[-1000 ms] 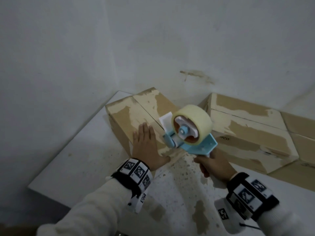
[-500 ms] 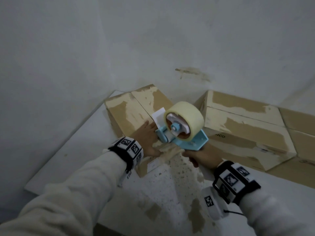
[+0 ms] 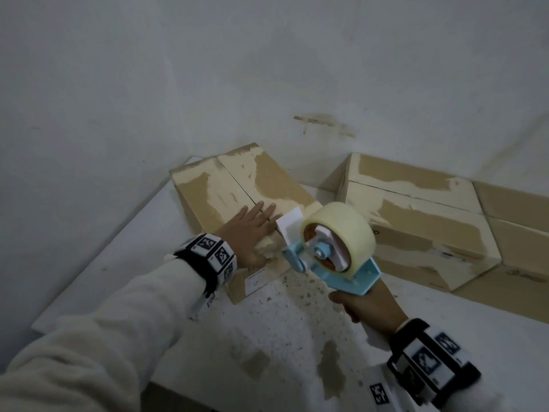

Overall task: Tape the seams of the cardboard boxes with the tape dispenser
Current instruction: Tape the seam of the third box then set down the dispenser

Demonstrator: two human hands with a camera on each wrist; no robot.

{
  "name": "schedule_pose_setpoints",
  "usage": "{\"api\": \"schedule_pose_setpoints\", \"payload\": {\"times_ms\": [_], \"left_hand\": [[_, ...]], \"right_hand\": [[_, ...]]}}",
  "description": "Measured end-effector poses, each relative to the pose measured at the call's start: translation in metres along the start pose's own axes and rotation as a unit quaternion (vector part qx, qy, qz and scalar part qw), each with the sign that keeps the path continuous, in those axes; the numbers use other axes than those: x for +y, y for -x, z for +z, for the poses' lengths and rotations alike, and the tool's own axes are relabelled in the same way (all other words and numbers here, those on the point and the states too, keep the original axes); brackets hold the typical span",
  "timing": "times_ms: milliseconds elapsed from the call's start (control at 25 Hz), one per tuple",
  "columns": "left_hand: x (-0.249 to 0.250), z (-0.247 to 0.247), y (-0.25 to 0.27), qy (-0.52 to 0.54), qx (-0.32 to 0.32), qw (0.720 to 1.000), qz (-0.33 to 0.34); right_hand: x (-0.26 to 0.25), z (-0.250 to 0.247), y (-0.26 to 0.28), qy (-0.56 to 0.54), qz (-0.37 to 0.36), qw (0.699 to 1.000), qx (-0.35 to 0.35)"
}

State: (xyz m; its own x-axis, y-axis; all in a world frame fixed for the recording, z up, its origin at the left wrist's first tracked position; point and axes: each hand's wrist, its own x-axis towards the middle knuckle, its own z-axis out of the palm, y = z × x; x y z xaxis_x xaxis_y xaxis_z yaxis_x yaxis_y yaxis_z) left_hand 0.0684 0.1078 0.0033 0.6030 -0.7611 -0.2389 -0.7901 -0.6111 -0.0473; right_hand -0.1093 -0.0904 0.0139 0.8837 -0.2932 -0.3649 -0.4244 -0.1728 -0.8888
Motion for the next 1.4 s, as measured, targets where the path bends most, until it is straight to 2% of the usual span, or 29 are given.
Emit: {"api": "schedule_pose_setpoints", "payload": {"times_ms": [160, 320, 560, 680, 800, 840, 960, 1040, 1400], "left_hand": [[0.03, -0.003, 0.006, -0.022, 0.006, 0.999, 0.037], [0.027, 0.004, 0.004, -0.001, 0.032, 0.999, 0.041], [0.026, 0.011, -0.001, -0.011, 0.016, 0.999, 0.027], [0.026, 0.004, 0.001, 0.027, -0.003, 0.999, 0.023], [0.035, -0.002, -0.003, 0.154, 0.029, 0.987, -0.031], [0.04, -0.002, -0.006, 0.166, 0.035, 0.984, -0.061], [0.048, 0.006, -0.014, 0.092, 0.041, 0.986, -0.136], [0.048, 0.01, -0.016, 0.082, 0.044, 0.982, -0.164], [0.044, 0.012, -0.02, 0.051, 0.026, 0.984, -0.167]], "right_hand": [[-0.001, 0.007, -0.002, -0.003, -0.006, 1.0, -0.002], [0.001, -0.002, 0.007, -0.009, -0.013, 1.0, -0.002], [0.014, -0.009, 0.018, -0.051, -0.011, 0.999, 0.001], [0.015, -0.013, 0.02, -0.051, -0.014, 0.999, 0.0], [0.022, -0.011, 0.012, -0.06, 0.004, 0.998, 0.007], [0.025, -0.007, 0.008, -0.064, 0.013, 0.998, 0.013], [0.032, 0.007, -0.008, -0.059, 0.037, 0.997, 0.022], [0.036, 0.015, -0.018, -0.032, 0.036, 0.999, 0.018], [0.051, 0.028, -0.036, 0.031, -0.005, 0.999, 0.029]]}}
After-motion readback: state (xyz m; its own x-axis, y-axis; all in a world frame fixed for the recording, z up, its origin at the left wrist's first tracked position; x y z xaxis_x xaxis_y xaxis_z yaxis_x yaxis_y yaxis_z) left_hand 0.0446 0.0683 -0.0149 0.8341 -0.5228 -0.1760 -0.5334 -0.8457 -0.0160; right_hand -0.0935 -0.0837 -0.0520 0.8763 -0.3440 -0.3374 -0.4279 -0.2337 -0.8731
